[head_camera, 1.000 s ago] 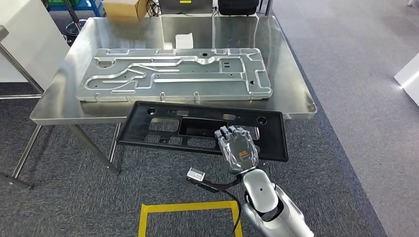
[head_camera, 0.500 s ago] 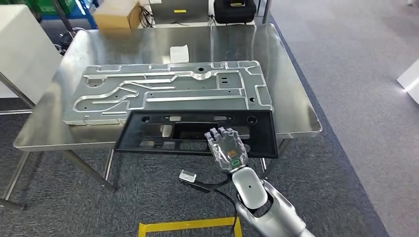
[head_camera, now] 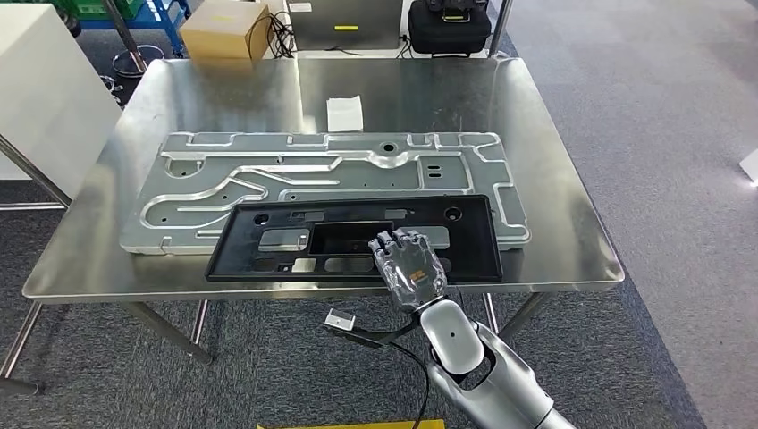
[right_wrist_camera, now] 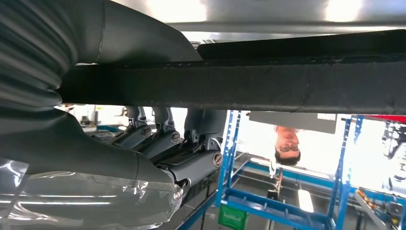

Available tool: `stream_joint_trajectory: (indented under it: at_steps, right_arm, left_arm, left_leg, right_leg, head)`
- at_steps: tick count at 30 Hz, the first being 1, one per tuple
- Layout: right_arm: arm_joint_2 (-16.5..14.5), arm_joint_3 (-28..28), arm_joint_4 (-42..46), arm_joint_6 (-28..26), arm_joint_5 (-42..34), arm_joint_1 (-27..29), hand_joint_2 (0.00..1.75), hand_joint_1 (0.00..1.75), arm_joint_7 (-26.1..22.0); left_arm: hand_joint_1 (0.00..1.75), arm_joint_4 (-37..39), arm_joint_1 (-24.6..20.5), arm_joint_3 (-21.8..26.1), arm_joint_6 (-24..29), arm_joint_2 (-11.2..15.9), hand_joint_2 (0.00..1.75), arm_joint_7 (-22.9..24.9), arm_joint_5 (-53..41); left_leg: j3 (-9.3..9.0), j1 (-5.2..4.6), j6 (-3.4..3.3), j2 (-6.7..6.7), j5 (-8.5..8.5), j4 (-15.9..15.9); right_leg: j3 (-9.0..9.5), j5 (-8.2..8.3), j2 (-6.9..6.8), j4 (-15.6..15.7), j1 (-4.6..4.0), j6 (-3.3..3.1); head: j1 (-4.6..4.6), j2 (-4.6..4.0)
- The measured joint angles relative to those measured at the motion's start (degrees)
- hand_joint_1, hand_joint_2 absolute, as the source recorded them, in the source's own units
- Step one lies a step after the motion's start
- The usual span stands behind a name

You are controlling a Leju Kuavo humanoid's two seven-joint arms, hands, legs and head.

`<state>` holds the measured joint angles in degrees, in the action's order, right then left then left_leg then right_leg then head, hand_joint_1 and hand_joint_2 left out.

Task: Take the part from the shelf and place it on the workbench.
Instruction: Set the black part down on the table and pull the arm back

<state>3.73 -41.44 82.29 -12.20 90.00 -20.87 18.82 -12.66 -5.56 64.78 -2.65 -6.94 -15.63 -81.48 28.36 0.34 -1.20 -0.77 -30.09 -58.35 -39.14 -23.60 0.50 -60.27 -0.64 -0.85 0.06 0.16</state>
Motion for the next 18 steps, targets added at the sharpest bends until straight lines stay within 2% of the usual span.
stream_joint_trajectory:
  at_steps: [1,3,4,5,6,8,9,10,11,12,13,14,15,16,18]
  right_arm:
    - [0.0,0.2,0.0,0.0,0.0,0.1,1.75,1.75,-0.4]
    - [-0.1,0.7,-0.1,-0.1,0.0,0.4,1.75,1.75,-1.1]
    - [-0.2,1.0,-0.1,-0.2,0.0,0.6,1.75,1.75,-1.4]
    - [-0.3,1.3,-0.1,-0.3,0.0,0.7,1.75,1.75,-1.7]
    - [-0.4,1.6,-0.1,-0.5,0.0,0.8,1.75,1.75,-2.0]
    - [-0.6,2.1,-0.2,-0.8,0.0,1.1,1.75,1.75,-2.5]
    - [-0.7,2.3,-0.2,-0.8,0.0,1.4,1.75,1.75,-2.7]
    - [-0.7,2.5,-0.3,-0.8,0.0,1.7,1.75,1.75,-2.8]
    - [-0.8,2.7,-0.5,-0.8,0.0,2.0,1.75,1.75,-3.0]
    - [-0.9,2.9,-0.6,-0.8,0.0,2.2,1.75,1.75,-3.2]
    - [-1.0,3.1,-0.7,-0.8,0.0,2.4,1.75,1.75,-3.4]
    - [-1.2,3.3,-0.8,-0.9,0.0,2.4,1.75,1.75,-3.5]
    - [-1.3,3.5,-0.9,-0.9,0.0,2.5,1.75,1.75,-3.7]
    - [-1.4,3.7,-1.0,-1.0,0.0,2.5,1.75,1.75,-3.7]
    - [-1.6,4.1,-1.1,-1.1,0.0,2.6,1.75,1.75,-3.9]
  left_arm:
    - [0.00,0.0,0.0,0.0,0.0,-0.1,0.00,0.0,0.1]
    - [0.00,0.0,-0.2,0.0,0.0,0.0,0.00,-0.1,0.2]
    - [0.00,0.0,-0.2,0.0,0.0,0.0,0.00,-0.1,0.2]
    - [0.00,0.0,-0.3,0.0,0.0,0.1,0.00,-0.1,0.2]
    - [0.00,0.0,-0.3,0.0,0.1,0.2,0.00,-0.1,0.3]
    - [0.00,0.0,-0.5,0.0,0.1,0.2,0.00,-0.1,0.3]
    - [0.00,0.0,-0.4,0.0,0.1,0.2,0.00,-0.1,0.3]
    - [0.00,0.0,-0.3,0.0,0.1,0.2,0.00,-0.1,0.3]
    - [0.00,0.0,-0.3,0.0,0.1,0.2,0.00,-0.1,0.3]
    - [0.00,0.0,-0.2,0.0,0.2,0.2,0.00,-0.1,0.3]
    - [0.00,0.0,-0.1,0.0,0.2,0.3,0.00,0.0,0.3]
    - [0.00,0.0,0.0,0.0,0.2,0.3,0.00,0.0,0.3]
    - [0.00,0.0,0.0,0.0,0.3,0.4,0.00,0.1,0.3]
    - [0.00,0.0,0.0,0.0,0.3,0.4,0.00,0.2,0.4]
    - [0.00,0.0,-0.1,0.0,0.3,0.4,0.00,0.4,0.4]
  left_leg:
    - [-0.59,-0.03,0.31,-0.07,-0.27,0.2]
    - [-1.04,-0.19,1.06,-0.12,0.26,0.0]
    - [-0.85,-0.26,1.32,-0.03,0.77,-1.2]
    - [0.17,-0.28,1.60,0.08,1.00,-3.3]
    - [1.78,-0.23,1.82,0.20,0.49,-6.2]
    - [6.11,0.03,2.27,0.32,-2.46,-12.5]
    - [8.06,0.15,2.46,0.35,-4.17,-14.5]
    - [9.38,0.26,2.63,0.36,-5.20,-15.0]
    - [9.96,0.34,2.78,0.37,-4.94,-13.9]
    - [9.92,0.39,2.85,0.39,-3.12,-11.2]
    - [9.58,0.43,2.85,0.41,0.25,-7.6]
    - [9.40,0.36,2.62,0.42,3.68,-4.2]
    - [9.26,0.29,2.21,0.42,6.33,-1.8]
    - [9.34,0.17,1.75,0.40,7.96,-0.6]
    - [9.28,-0.01,0.84,0.34,8.00,-0.4]
  right_leg:
    - [0.30,1.53,0.13,1.2,-0.24,-0.45]
    - [1.49,1.24,0.23,2.3,-0.11,-1.02]
    - [2.48,1.01,0.24,3.1,0.11,-1.27]
    - [3.59,0.68,0.20,3.7,0.38,-1.49]
    - [4.63,0.30,0.20,4.2,0.59,-1.60]
    - [6.20,-0.85,0.18,4.5,0.69,-1.71]
    - [6.91,-1.50,0.21,4.5,0.71,-1.65]
    - [7.73,-2.20,0.28,4.5,0.72,-1.58]
    - [8.62,-2.93,0.35,4.4,0.73,-1.45]
    - [9.58,-3.72,0.42,4.3,0.76,-1.27]
    - [10.37,-4.52,0.46,4.2,0.79,-1.04]
    - [11.00,-5.32,0.53,3.9,0.75,-0.76]
    - [11.26,-6.02,0.58,3.6,0.72,-0.45]
    - [11.27,-6.58,0.62,3.4,0.65,-0.12]
    - [11.35,-7.32,0.64,3.5,0.65,0.55]
  head:
    - [0.01,-0.01]
    - [0.13,0.00]
    - [0.11,0.00]
    - [-0.08,0.01]
    - [-0.21,0.01]
    - [-0.50,0.01]
    - [-0.47,0.00]
    - [-0.49,0.00]
    - [-0.47,-0.01]
    - [-0.48,0.00]
    - [-0.48,0.00]
    - [-0.51,0.00]
    - [-0.54,0.00]
    - [-0.54,0.00]
    - [-0.53,0.01]
